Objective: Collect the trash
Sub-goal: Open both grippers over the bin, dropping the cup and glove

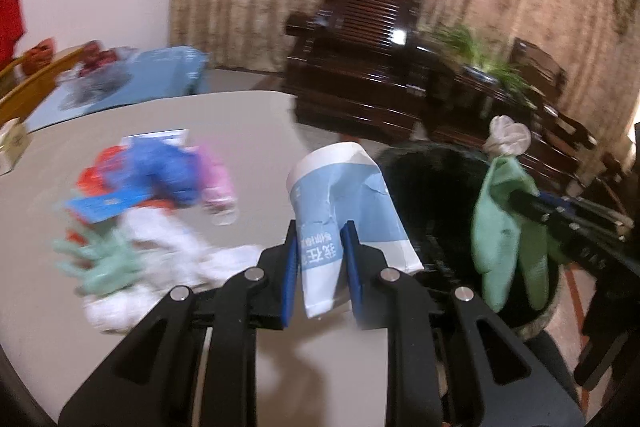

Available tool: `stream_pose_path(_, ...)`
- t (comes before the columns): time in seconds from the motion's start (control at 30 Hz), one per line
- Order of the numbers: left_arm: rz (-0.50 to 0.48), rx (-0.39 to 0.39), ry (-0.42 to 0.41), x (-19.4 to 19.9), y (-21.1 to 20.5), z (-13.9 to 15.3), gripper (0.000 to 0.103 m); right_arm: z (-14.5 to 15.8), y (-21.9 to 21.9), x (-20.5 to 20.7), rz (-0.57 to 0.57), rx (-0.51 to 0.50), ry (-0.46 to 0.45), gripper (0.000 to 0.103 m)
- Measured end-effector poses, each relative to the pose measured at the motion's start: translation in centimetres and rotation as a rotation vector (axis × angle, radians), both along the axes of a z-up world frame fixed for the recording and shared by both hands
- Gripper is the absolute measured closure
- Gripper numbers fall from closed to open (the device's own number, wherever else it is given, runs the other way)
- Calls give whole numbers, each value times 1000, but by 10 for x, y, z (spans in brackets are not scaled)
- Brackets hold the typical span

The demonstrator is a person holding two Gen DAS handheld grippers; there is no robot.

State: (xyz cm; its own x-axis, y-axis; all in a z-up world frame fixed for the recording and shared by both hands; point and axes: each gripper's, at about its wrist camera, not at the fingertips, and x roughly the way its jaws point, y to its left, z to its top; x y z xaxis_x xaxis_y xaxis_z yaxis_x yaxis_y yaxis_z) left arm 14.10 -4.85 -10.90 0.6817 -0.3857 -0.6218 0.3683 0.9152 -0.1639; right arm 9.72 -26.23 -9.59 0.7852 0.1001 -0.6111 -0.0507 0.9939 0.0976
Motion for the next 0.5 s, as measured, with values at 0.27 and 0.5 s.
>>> stream_pose_path(0.27,-138,-12,35,21,-84,-22,82,-31,-62,-11,-152,-8,64,92)
stream_pose_path(0.5,-215,-18,68,30,-129,-40,70,-48,-86,-16,-210,-17,104,82)
